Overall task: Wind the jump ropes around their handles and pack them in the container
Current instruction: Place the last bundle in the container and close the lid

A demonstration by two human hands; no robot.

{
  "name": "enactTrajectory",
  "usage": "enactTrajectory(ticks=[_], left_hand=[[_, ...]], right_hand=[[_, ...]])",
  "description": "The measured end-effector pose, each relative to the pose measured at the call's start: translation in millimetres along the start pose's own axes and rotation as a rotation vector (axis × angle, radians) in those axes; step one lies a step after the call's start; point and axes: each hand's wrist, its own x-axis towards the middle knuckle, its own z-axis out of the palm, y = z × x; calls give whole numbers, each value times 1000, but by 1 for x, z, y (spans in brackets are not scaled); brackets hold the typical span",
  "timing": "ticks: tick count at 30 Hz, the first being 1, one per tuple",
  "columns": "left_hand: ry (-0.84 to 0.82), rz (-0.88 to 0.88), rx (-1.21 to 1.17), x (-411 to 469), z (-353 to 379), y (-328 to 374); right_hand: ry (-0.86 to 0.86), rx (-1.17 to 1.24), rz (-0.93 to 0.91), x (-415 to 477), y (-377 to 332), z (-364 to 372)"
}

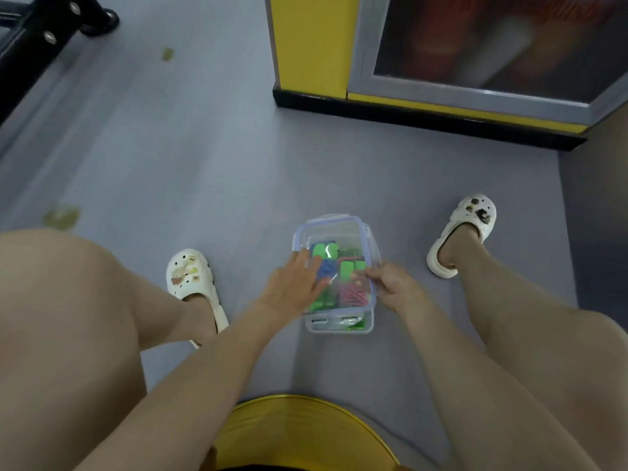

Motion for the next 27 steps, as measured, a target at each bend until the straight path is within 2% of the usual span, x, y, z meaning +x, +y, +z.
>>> enactTrajectory(ticks=[2,5,7,9,11,16,21,27], left_hand=[[-80,-335,-154,12,2,-3],[-188,-732,-666,37,30,-23],[-206,-904,-1041,47,45,-27],[-133,-971,-1265,53,54,-24],[-92,-997,-1271,58,65,-22],[-90,-1015,-1166,67,91,-27],[-92,-1004,-1056,72,104,-30],[-147,-994,-1116,76,106,-36]], right_hand=[[31,7,-6,2,4,-9],[47,36,-13,10,7,-21],[44,27,-12,15,11,-27],[51,20,28,22,16,-32],[107,-34,83,31,22,-36],[337,-446,114,52,36,-48],[374,-563,146,74,43,-44],[417,-628,72,82,36,-35]])
